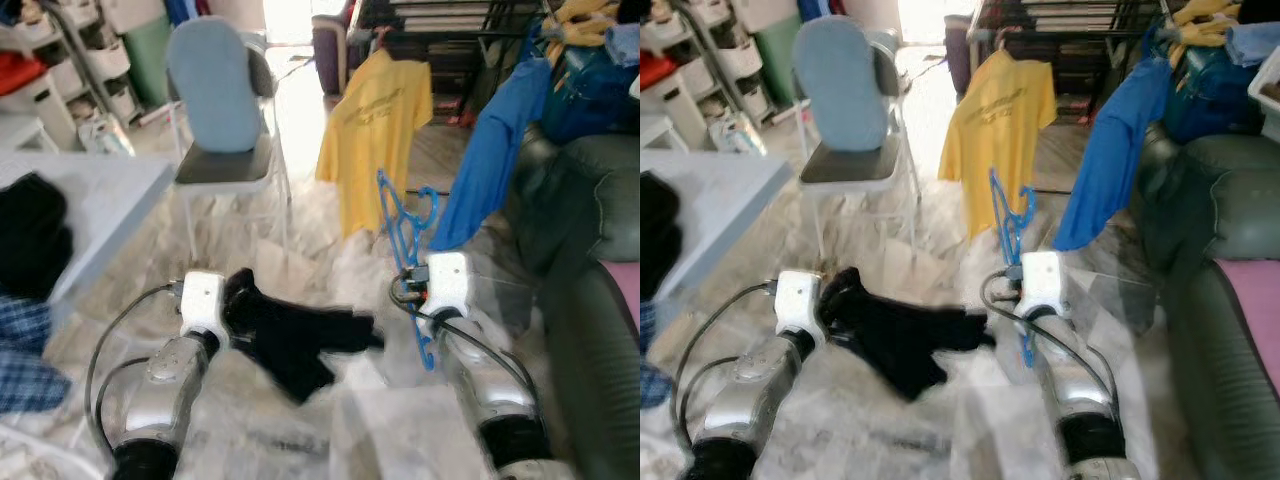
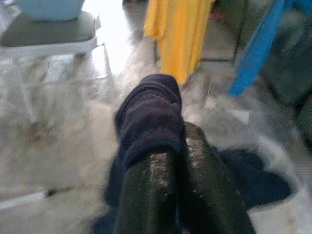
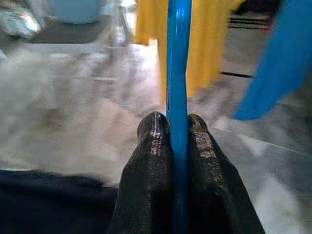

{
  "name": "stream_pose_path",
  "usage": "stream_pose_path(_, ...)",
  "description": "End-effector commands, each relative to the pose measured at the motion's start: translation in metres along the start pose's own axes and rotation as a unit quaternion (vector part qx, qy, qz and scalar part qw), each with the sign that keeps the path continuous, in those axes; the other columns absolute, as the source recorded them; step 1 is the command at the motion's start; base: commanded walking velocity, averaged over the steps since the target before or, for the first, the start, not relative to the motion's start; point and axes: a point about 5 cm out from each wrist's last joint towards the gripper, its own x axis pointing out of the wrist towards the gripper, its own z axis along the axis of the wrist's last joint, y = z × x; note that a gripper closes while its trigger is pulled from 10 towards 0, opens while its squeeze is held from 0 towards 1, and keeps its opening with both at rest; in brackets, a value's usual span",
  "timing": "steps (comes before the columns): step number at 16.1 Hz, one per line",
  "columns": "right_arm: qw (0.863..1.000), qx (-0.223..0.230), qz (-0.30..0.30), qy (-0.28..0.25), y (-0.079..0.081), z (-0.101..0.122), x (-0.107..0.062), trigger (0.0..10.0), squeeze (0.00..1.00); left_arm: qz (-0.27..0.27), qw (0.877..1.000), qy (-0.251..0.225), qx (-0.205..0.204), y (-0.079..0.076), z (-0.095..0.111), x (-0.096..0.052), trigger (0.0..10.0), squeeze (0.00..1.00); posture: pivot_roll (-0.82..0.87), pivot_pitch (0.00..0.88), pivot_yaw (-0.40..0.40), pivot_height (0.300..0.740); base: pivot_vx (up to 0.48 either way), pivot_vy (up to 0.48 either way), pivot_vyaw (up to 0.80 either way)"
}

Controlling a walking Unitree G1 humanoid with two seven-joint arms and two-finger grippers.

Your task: Hang hanger

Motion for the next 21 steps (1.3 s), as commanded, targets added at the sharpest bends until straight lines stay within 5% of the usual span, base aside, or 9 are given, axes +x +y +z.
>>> stream_pose_path(1,1.000,0.006,0.010,-0.014,0.0093,0.0066,0.0027,10.0,0.00,0.015,1.000,-0.003,0.009,0.0119,0.0033,-0.0043,10.0,0.00,-0.10,0.000,0.070,0.740,0.330,0.349,0.00)
stream_pose_path(10,1.000,0.003,0.011,-0.014,0.0104,0.0078,0.0040,10.0,0.00,0.023,1.000,-0.003,0.009,0.0138,0.0044,-0.0031,10.0,0.00,-0.10,0.000,0.069,0.740,0.309,0.362,0.00)
stream_pose_path(21,1.000,0.005,0.009,-0.013,0.0112,0.0072,0.0058,10.0,0.00,0.012,1.000,0.003,0.029,0.0116,0.0045,-0.0004,10.0,0.00,-0.10,0.000,0.070,0.740,0.000,0.000,0.00)
